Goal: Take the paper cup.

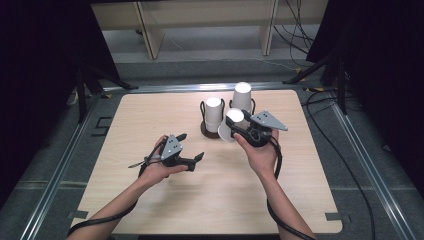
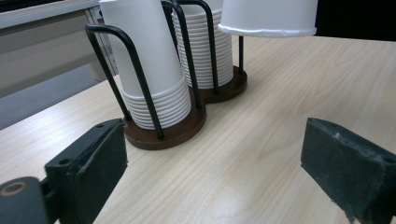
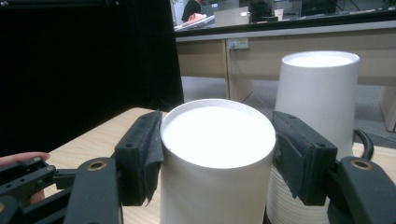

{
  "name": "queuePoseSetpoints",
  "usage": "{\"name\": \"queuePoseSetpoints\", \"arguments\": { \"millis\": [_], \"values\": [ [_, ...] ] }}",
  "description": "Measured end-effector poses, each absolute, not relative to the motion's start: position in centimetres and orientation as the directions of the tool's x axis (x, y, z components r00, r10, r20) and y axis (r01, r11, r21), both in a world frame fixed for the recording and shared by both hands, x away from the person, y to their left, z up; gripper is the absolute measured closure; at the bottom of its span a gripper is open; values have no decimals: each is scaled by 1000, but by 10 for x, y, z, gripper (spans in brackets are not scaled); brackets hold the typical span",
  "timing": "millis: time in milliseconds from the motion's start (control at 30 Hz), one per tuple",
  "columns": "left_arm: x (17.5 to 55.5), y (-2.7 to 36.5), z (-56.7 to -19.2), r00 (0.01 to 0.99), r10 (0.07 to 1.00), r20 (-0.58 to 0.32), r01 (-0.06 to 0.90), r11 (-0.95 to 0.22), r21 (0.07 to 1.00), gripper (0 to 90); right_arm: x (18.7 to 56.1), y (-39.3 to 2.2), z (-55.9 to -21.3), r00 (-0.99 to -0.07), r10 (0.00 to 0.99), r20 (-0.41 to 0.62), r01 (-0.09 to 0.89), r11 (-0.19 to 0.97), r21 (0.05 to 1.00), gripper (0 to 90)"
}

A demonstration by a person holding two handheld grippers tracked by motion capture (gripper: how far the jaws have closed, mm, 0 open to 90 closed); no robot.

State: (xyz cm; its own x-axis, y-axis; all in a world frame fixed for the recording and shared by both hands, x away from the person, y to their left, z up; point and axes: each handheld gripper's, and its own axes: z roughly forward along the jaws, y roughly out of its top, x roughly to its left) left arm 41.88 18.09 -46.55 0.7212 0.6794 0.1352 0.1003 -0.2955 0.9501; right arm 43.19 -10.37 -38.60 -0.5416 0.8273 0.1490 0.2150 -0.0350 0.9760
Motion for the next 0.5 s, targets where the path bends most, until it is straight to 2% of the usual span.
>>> {"name": "queuePoseSetpoints", "arguments": {
  "millis": [500],
  "values": [
    [411, 187, -473, 723, 679, 127, 111, -296, 949, 65, 422, -129, -400, -507, 844, 177, 238, -61, 969, 367]
  ]
}}
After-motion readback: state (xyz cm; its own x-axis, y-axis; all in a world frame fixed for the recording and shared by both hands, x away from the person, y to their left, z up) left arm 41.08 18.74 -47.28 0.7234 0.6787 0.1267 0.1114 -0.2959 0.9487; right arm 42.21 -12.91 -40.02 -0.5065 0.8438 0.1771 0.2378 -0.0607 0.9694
